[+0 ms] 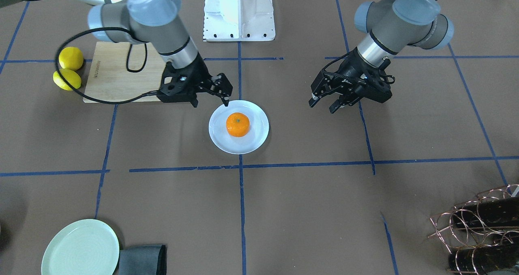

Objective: Pick orange to plate

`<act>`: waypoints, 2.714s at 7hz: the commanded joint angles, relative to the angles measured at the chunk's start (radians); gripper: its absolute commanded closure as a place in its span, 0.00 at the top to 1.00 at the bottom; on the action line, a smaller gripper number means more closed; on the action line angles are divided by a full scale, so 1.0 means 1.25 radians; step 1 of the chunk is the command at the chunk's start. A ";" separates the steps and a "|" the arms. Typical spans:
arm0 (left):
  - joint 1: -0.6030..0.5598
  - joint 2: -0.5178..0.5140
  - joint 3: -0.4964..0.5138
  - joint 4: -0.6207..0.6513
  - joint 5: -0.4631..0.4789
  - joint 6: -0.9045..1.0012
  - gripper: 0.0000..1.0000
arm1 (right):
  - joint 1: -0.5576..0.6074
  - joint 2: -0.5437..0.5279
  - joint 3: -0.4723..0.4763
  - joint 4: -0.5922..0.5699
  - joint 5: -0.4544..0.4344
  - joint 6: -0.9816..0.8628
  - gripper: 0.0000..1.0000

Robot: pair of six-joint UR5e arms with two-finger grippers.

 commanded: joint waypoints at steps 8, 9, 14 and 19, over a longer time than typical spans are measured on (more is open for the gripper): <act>-0.610 0.251 0.084 0.351 -0.223 1.152 0.73 | 0.640 -0.379 -0.140 -0.191 0.277 -1.094 1.00; -0.622 0.227 0.089 0.465 -0.225 1.187 0.74 | 0.676 -0.384 -0.147 -0.196 0.283 -1.097 1.00; -0.621 0.197 0.129 0.575 -0.294 1.185 0.99 | 0.666 -0.391 -0.142 -0.230 0.269 -1.124 1.00; -0.621 0.276 0.126 0.445 -0.295 1.193 1.00 | 0.661 -0.403 -0.135 -0.221 0.271 -1.126 1.00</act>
